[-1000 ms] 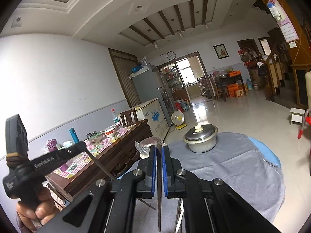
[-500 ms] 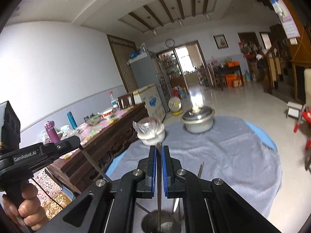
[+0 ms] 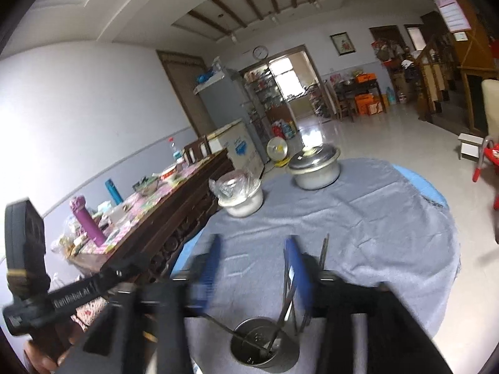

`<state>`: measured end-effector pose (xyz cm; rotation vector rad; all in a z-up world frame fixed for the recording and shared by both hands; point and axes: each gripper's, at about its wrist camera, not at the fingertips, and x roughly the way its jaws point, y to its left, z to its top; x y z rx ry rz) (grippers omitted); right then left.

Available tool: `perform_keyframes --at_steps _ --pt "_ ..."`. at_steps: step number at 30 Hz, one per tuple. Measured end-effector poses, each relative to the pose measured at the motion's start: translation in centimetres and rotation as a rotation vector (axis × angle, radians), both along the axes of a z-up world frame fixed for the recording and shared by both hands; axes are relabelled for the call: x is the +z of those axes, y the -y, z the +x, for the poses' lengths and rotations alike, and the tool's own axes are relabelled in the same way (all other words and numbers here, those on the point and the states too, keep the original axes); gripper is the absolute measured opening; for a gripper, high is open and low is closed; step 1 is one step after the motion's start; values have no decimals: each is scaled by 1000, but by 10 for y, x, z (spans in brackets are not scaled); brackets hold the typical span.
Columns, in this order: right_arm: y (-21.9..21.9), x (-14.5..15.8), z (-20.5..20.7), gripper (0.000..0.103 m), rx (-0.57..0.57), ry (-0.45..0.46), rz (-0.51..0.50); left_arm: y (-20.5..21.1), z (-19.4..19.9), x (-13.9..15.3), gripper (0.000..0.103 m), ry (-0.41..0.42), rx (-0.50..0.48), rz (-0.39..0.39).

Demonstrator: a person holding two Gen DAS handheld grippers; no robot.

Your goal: Organize utensils

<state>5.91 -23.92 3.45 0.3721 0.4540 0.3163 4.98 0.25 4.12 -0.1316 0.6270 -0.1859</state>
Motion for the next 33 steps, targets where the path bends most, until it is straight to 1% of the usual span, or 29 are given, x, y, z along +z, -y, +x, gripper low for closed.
perform_keyframes --at_steps 2,5,13,22,33 --pt "5 3 -2 57 -27 16 2 2 -4 0 39 21 33 61" --pt "13 3 -3 57 -51 15 11 3 -8 0 39 42 62 116" --pt "23 3 -2 57 -91 7 10 -3 -9 3 41 78 124 190" --pt "34 -7 6 57 -126 -27 15 -11 -5 3 43 99 170 228" --pt "40 -28 25 57 -137 -95 17 -20 9 -3 45 83 202 236"
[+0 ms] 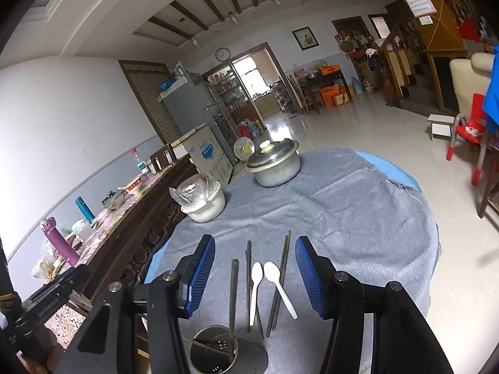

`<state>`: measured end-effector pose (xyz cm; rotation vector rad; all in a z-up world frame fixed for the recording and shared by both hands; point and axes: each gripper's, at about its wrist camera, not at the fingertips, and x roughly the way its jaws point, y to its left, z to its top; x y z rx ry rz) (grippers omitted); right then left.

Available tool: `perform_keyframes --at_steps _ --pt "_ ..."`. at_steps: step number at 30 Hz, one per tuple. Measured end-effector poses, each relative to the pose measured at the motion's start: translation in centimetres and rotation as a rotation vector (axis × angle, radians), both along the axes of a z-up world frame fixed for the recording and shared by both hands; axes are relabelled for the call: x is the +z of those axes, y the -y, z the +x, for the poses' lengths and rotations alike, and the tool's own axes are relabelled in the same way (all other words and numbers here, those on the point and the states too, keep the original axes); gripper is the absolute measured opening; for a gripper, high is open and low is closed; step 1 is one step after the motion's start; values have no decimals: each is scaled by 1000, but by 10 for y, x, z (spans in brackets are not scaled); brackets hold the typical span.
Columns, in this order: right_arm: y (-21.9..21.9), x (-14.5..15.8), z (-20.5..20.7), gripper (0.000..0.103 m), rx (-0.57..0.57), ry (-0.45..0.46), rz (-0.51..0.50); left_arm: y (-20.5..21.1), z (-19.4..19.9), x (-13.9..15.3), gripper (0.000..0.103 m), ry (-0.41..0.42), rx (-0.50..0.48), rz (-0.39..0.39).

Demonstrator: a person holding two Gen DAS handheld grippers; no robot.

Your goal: Organize utensils

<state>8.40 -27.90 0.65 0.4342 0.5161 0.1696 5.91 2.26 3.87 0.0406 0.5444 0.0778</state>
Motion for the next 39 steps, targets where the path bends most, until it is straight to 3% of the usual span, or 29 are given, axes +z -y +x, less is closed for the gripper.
perform_keyframes --at_steps 10,12,19,29,33,39 --pt "8 -28 28 57 -15 -77 19 -16 13 0 52 -5 22 -13" --pt "11 -36 34 57 -18 -96 24 -26 16 2 59 -4 16 -45" --pt "23 -68 64 57 29 -176 39 -79 40 -2 65 -28 45 -174" --pt "7 -129 138 56 262 -310 71 -113 123 -80 66 -270 21 -276" --pt "-16 -148 163 47 347 -345 29 -103 140 -112 66 -352 18 -272" --pt "-46 -171 189 43 426 -376 -74 -82 161 -150 66 -441 -44 -223"
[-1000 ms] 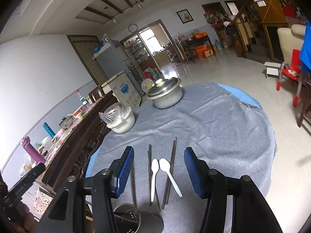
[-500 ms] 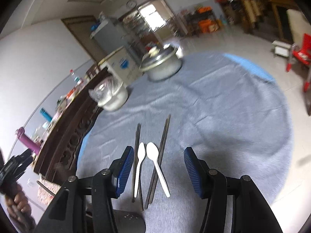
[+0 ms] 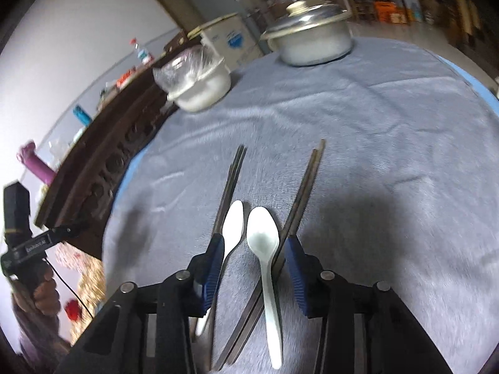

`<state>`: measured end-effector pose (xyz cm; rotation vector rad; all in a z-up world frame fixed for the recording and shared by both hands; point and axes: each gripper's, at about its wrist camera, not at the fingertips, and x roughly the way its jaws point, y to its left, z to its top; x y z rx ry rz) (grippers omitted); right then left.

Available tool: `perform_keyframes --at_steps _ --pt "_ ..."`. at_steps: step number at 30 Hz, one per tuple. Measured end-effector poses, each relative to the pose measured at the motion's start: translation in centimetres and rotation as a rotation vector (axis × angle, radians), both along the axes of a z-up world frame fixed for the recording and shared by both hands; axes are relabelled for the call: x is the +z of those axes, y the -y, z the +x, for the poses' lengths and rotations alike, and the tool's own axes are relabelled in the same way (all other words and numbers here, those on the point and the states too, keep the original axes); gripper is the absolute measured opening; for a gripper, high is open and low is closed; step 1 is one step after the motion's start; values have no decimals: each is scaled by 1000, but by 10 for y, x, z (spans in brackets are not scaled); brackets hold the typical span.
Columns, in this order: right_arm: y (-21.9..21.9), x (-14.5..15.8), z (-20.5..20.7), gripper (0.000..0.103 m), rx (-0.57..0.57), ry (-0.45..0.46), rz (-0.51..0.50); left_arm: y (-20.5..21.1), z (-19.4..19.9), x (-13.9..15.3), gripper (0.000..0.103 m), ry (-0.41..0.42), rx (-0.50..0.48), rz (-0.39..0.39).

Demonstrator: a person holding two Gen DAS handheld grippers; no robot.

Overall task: Organize utensils
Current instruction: 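Grasp one white spoon lying on the cloth with the right tool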

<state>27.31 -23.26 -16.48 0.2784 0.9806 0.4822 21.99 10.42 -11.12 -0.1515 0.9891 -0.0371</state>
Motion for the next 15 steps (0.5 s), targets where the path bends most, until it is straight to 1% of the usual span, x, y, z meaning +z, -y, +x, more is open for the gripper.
perform_keyframes --at_steps 3,7,11,15 --pt "-9 -6 9 43 43 4 -32 10 8 -9 66 -18 -47 5" --pt "-17 -11 15 43 96 17 -67 17 18 -13 66 -23 -104 8" --pt "-27 -16 21 43 139 12 -110 22 27 -16 66 -23 -140 7" --pt "-32 -16 20 43 162 34 -145 28 33 -16 66 -20 -172 11"
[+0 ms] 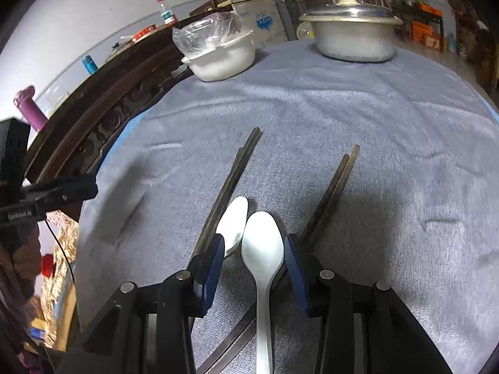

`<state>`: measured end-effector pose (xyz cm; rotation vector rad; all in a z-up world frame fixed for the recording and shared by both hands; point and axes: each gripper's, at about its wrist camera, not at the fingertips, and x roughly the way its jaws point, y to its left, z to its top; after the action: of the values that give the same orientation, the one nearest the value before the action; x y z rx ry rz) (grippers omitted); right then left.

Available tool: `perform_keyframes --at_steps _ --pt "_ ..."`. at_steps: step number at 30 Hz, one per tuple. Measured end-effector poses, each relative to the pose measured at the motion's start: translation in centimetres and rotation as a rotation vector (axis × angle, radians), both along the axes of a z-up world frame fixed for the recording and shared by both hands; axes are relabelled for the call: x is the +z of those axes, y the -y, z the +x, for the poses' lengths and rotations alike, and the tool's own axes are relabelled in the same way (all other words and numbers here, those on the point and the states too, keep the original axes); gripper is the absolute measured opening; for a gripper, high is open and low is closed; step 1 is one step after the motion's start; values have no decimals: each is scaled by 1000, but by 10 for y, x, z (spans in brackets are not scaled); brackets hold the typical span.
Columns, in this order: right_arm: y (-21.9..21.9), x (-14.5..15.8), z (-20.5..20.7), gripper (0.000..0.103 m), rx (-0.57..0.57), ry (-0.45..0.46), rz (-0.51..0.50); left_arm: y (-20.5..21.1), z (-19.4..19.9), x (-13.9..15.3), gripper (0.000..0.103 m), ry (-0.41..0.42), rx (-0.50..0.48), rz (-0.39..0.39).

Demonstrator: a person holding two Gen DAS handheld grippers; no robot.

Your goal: Organize utensils

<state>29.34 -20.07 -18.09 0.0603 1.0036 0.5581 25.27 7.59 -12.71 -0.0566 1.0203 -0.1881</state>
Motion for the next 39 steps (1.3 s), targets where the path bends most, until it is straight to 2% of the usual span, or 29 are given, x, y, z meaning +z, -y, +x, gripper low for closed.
perform_keyframes --at_steps 7,8,9,12,16,20,22,29,34,35,36,38,39 --pt "-15 0 -11 43 94 80 -135 17 11 -1 66 13 -85 -14" --pt "-17 0 -13 40 105 96 -161 22 14 -1 66 14 -100 -15" --pt "-18 0 -15 32 108 113 -190 26 16 -1 66 15 -113 -16" --pt "-16 0 -19 32 112 132 -213 40 24 -3 66 15 -162 -16" --pt "2 2 -20 32 49 129 -180 62 34 -6 66 14 -231 -6" --pt "36 12 -17 32 -65 137 -96 88 44 -13 66 12 -307 4" --pt "49 17 -14 32 -119 149 -86 102 47 -16 66 15 -349 9" --pt "90 9 8 32 -288 86 -140 149 52 -31 66 0 -485 49" --pt "110 -2 19 33 -335 2 -142 165 57 -44 66 -34 -540 53" --pt "114 -3 20 33 -340 -15 -133 167 58 -45 65 -35 -549 51" --pt "118 -3 23 35 -343 -33 -113 168 58 -46 59 -30 -558 51" --pt "123 -1 27 44 -350 -52 -95 171 61 -49 47 -54 -574 44" --pt "124 0 30 55 -356 -53 -105 172 63 -52 41 -65 -577 43"
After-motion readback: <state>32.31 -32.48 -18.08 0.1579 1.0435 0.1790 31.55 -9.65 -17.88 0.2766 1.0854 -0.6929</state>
